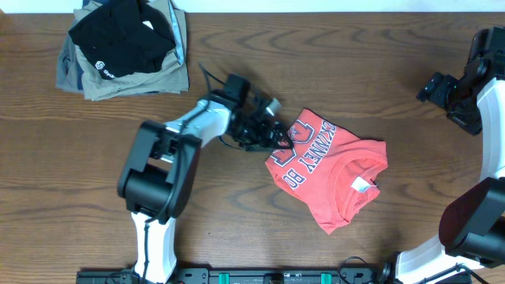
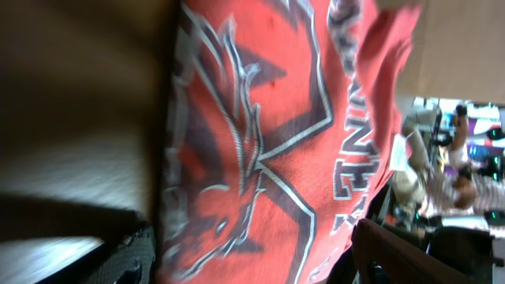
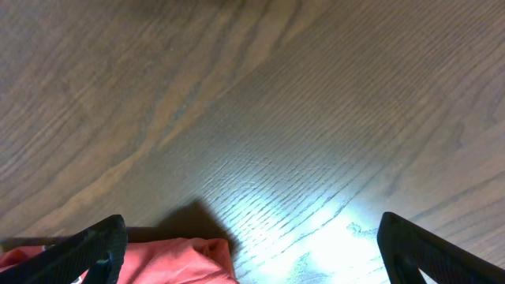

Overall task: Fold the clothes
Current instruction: 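Grasp the folded red shirt's left edge with the left gripper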

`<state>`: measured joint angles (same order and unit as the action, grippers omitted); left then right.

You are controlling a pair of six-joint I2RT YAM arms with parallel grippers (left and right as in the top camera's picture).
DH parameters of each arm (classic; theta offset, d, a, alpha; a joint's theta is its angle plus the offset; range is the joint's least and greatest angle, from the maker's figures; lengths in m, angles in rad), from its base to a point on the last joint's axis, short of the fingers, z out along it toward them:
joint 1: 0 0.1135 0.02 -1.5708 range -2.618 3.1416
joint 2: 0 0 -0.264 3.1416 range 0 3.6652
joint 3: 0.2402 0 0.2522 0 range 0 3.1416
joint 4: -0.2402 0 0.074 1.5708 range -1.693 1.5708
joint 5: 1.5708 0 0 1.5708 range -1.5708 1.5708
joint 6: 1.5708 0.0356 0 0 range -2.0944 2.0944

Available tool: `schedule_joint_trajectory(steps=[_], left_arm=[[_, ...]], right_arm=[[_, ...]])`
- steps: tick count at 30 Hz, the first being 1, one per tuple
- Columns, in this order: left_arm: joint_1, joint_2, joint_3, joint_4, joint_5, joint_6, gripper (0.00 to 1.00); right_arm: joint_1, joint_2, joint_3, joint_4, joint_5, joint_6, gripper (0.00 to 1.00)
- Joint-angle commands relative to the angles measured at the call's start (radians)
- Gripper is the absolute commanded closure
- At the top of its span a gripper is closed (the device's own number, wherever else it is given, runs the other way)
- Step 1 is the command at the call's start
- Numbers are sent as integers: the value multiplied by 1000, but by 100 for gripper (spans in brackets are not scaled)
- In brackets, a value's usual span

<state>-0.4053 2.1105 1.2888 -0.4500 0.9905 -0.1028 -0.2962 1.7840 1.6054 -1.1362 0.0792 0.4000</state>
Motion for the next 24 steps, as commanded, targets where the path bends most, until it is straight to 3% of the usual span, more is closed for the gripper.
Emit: schedule_joint_trajectory(steps=[1, 19, 22, 24], left_arm=[[-46, 34, -2, 4, 20, 20, 19], [-161, 61, -2, 165, -47, 1, 21], [-161, 61, -2, 176, -89, -14, 41], [-161, 61, -2, 175, -131, -40, 67]], right_arm=[[8, -2, 9, 0, 7, -13, 1], [8, -2, 9, 0, 7, -12, 1], [8, -2, 9, 0, 7, -12, 1], [8, -2, 9, 0, 7, -12, 1]])
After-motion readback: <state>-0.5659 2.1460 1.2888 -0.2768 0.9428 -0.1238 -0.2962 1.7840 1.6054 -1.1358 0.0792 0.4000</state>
